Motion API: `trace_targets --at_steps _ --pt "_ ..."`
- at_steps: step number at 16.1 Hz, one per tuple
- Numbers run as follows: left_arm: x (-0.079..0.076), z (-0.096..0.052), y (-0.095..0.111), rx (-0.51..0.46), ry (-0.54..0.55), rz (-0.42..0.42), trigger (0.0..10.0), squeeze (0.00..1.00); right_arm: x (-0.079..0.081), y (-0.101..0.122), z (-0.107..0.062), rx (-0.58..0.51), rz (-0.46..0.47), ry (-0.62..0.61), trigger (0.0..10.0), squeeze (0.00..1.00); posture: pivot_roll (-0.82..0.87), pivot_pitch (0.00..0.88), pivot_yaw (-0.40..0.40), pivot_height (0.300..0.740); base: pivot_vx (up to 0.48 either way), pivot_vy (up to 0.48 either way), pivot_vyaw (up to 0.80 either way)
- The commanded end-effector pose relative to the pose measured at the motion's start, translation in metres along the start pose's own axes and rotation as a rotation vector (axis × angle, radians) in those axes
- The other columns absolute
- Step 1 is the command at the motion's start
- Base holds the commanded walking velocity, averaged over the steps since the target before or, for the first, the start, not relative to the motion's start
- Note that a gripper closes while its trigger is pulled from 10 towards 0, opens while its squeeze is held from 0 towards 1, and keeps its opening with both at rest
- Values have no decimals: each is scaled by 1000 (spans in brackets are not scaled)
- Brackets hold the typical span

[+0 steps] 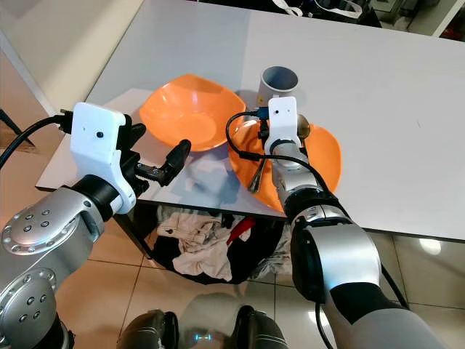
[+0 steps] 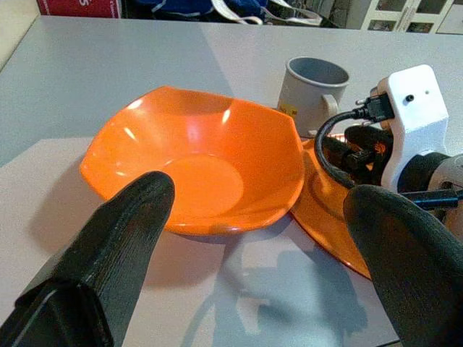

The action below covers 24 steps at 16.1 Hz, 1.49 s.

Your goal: Setting the table

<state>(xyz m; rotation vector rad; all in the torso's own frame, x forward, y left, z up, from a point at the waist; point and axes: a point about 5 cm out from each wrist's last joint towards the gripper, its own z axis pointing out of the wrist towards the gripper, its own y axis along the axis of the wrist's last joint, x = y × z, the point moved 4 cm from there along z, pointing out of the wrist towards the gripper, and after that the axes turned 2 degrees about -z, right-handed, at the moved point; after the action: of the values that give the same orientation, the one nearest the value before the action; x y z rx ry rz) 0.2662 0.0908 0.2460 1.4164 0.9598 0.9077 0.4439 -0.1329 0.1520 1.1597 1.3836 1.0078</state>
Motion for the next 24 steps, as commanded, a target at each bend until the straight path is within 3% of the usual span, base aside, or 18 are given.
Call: trace_targets --at_steps 1,13,23,24 --pt "-3 -1 3 -17 -8 10 10000 0 -1 -4 -1 15 -7 -6 10000 1000 277 199 -52 740 0 0 0" --pt "0 13 -2 -24 -23 2 10000 0 5 6 -1 -49 -64 -1 10000 1000 229 112 -26 740 0 0 0" --pt "2 17 -3 -31 -40 21 10000 0 0 5 -1 -45 -82 -36 10000 988 225 114 -12 740 0 0 0" --pt "2 17 -3 -32 -40 20 10000 0 1 5 -1 -46 -83 -33 10000 0 223 113 -14 740 0 0 0"
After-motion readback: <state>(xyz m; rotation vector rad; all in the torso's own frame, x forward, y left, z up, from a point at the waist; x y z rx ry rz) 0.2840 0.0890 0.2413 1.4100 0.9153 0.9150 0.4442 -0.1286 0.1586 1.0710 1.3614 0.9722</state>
